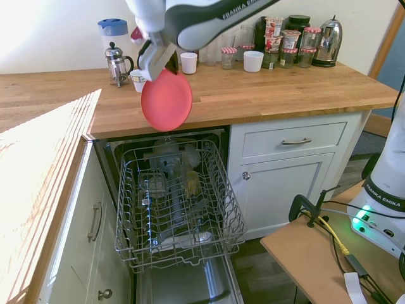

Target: Put the plate in the dishwasher

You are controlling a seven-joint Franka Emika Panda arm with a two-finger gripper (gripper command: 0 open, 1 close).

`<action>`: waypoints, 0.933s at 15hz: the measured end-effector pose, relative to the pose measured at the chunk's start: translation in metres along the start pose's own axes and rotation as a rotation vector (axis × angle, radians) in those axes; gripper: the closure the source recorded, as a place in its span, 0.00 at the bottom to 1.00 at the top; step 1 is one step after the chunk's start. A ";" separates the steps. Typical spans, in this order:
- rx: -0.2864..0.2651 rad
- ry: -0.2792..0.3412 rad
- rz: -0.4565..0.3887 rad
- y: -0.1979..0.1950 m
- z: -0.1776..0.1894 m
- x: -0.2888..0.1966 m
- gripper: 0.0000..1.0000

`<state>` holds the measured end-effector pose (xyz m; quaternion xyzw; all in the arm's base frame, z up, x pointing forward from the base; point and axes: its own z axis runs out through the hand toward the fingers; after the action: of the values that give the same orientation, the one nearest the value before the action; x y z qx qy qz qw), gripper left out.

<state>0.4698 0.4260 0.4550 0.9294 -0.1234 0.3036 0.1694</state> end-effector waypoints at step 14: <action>-0.037 0.208 -0.477 -0.142 -0.002 -0.233 1.00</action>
<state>0.3328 0.5853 0.2809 0.8928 0.1116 0.3468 0.2650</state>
